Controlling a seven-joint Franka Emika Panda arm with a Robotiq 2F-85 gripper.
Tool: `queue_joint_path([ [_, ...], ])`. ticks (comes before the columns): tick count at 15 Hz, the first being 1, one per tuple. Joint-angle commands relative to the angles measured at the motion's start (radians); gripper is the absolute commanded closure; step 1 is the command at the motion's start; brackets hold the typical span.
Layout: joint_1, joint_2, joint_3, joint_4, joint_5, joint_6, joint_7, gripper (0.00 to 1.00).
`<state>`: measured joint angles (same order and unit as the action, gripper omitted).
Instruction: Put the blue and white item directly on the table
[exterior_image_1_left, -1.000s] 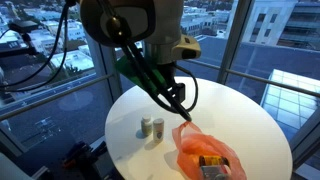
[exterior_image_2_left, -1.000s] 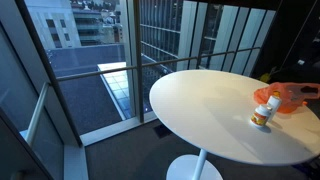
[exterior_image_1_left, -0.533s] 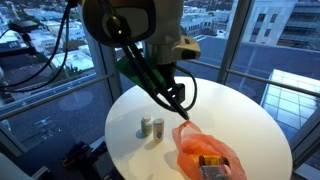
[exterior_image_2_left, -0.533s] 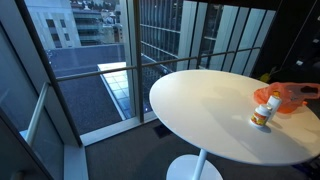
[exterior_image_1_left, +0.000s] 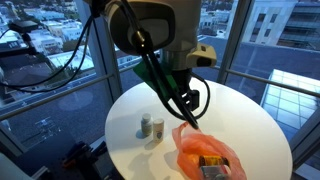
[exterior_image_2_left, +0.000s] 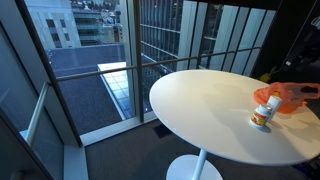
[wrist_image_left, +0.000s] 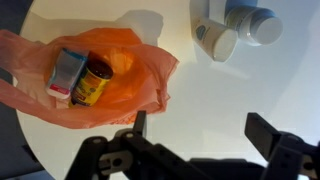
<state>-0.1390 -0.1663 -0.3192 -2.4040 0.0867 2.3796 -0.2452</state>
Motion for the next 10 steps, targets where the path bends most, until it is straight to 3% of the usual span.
queue_joint_path([
  [1,-0.051,0.126,0.001,0.105,0.024,0.009,0.036,0.0],
  [10,-0.182,0.395,-0.006,0.292,0.018,-0.025,0.089,0.0],
])
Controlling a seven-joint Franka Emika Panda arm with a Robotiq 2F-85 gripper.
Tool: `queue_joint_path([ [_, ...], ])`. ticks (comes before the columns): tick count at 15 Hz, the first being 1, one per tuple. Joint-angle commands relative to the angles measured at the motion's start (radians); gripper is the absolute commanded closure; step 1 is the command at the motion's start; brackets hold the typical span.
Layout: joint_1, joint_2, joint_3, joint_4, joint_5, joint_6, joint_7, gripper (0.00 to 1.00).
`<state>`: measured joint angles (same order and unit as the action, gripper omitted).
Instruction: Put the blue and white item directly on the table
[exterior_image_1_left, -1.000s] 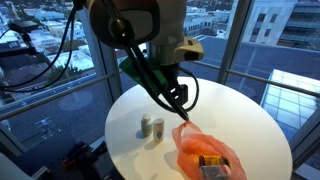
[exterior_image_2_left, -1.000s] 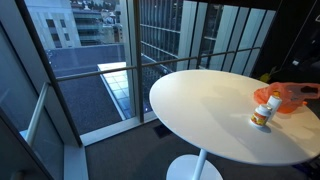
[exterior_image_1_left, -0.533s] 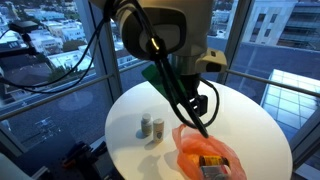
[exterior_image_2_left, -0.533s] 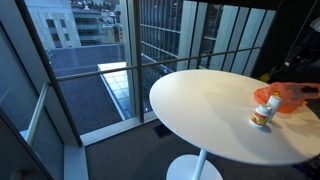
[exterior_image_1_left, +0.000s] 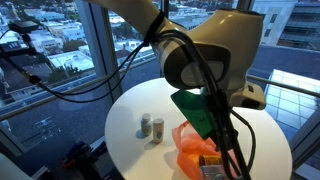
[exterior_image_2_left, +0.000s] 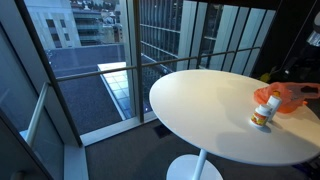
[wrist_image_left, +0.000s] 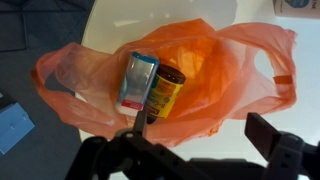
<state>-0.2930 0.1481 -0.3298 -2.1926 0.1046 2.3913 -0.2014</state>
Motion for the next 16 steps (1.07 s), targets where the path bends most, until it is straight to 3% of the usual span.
queue_joint_path([
  [1,-0.035,0.1,0.006,0.091,-0.004,-0.041,0.056,0.0],
  [15,-0.043,0.265,-0.003,0.203,-0.034,-0.112,0.233,0.0],
  [16,-0.052,0.241,0.013,0.16,-0.016,-0.08,0.192,0.0],
])
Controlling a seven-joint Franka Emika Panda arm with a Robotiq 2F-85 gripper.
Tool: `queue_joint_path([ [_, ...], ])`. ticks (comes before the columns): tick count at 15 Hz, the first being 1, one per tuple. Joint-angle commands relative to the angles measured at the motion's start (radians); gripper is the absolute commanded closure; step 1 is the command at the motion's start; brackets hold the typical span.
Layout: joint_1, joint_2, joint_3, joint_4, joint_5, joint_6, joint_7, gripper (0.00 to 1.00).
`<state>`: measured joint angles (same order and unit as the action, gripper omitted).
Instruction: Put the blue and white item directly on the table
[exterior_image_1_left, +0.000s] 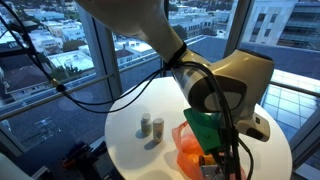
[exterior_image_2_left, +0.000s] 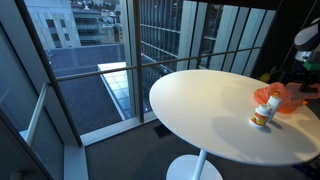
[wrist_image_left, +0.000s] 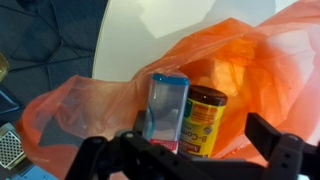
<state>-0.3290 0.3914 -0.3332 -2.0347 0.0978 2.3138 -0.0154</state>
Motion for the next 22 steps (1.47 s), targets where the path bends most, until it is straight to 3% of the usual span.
queue_joint_path([
  [1,-0.015,0.006,0.015,0.008,-0.012,-0.002,0.017,0.0],
  [22,-0.006,0.092,0.008,0.025,-0.033,0.093,0.058,0.0],
])
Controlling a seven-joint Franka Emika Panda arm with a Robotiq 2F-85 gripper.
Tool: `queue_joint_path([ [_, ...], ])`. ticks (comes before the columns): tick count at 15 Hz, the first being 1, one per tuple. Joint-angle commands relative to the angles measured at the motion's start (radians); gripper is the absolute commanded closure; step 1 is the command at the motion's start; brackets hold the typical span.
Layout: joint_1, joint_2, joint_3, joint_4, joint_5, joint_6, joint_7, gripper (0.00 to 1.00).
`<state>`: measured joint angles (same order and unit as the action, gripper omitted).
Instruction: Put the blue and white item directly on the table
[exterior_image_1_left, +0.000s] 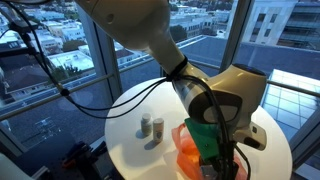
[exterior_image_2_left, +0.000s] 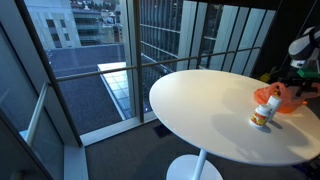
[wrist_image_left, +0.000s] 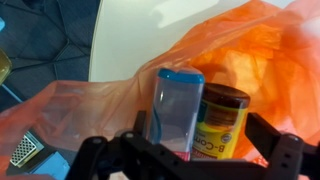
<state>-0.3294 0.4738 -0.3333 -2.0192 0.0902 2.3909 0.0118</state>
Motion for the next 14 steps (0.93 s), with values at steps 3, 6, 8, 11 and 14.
queue_joint_path([
  [3,0.002,0.011,0.009,-0.002,-0.034,0.035,0.031,0.0],
  [6,0.012,0.009,0.008,-0.014,-0.053,0.056,0.032,0.26],
  [8,0.018,0.004,0.006,-0.017,-0.07,0.067,0.035,0.4],
  [11,0.017,-0.023,0.009,-0.028,-0.087,0.068,0.024,0.57],
  [14,0.016,-0.043,0.012,-0.037,-0.09,0.055,0.013,0.82],
])
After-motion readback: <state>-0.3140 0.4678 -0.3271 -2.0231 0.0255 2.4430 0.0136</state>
